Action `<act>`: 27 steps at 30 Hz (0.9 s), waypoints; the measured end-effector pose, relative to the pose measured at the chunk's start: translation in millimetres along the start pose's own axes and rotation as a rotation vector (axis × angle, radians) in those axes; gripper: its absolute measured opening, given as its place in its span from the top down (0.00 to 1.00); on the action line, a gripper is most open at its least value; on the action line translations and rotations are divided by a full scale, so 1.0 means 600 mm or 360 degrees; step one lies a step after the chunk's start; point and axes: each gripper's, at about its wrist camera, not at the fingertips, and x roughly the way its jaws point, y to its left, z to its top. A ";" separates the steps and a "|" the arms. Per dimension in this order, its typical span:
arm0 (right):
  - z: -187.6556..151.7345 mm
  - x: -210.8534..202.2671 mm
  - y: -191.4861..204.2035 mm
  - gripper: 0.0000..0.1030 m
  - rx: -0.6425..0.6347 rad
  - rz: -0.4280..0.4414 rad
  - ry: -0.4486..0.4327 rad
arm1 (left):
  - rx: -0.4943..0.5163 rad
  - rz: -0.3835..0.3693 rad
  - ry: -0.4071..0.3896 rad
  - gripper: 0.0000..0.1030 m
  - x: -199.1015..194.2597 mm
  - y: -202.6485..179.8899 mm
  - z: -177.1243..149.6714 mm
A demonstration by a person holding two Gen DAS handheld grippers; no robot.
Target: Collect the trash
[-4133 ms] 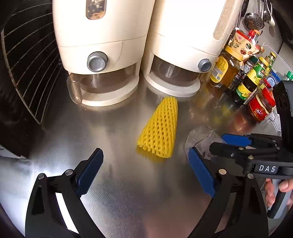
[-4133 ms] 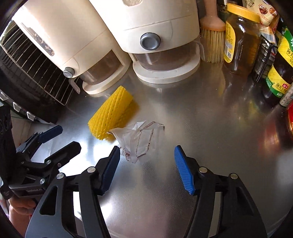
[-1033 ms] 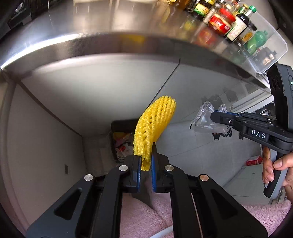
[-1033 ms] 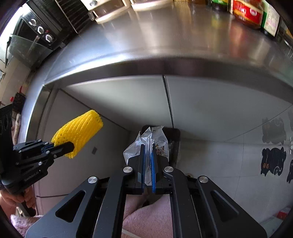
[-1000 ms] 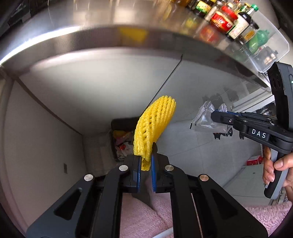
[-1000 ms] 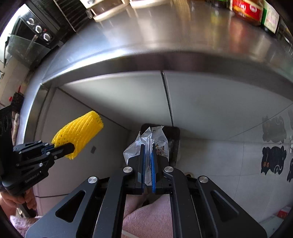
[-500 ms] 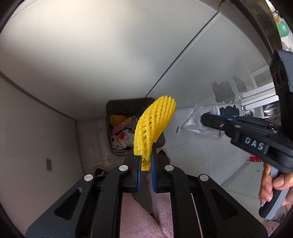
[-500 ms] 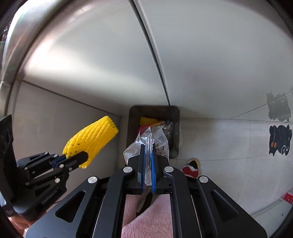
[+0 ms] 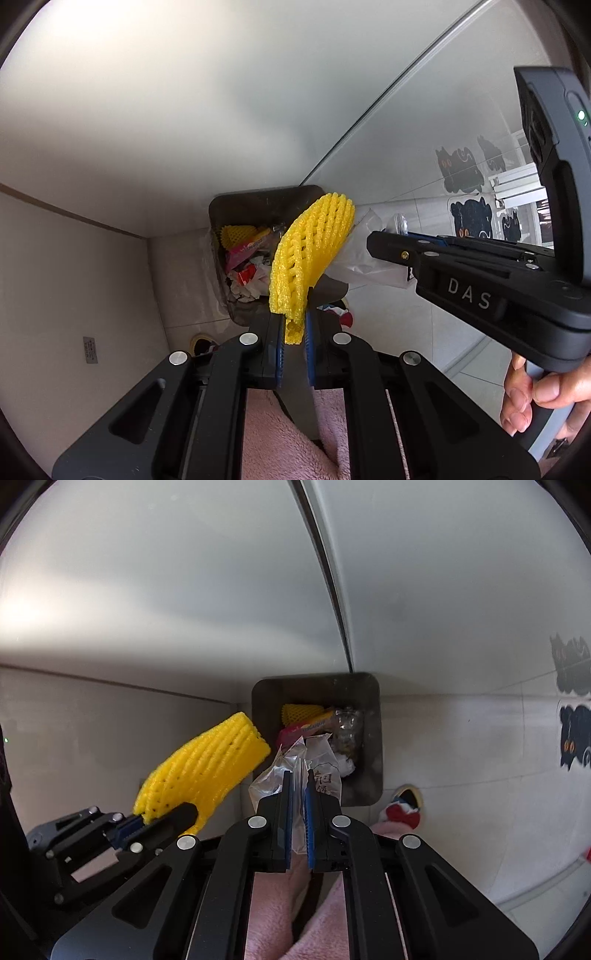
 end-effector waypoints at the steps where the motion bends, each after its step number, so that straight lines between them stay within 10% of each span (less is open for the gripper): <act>1: 0.003 0.002 0.000 0.90 0.0005 0.0000 0.0003 | -0.0001 0.0005 0.0011 0.92 0.002 0.000 0.001; 9: 0.015 -0.002 0.002 0.81 0.0033 -0.0024 0.0011 | 0.0012 0.0029 0.0010 0.82 0.003 0.001 0.014; 11: 0.016 -0.006 0.001 0.48 0.0040 -0.0023 0.0005 | 0.0005 0.0032 0.0005 0.78 -0.001 0.005 0.016; 21: 0.032 -0.034 -0.007 0.04 0.0070 -0.0097 -0.0081 | 0.0005 0.0096 -0.0052 0.08 -0.043 0.010 0.028; 27: 0.029 -0.077 -0.007 0.03 0.0024 -0.0158 -0.0121 | -0.0010 0.0112 -0.0107 0.08 -0.096 0.012 0.029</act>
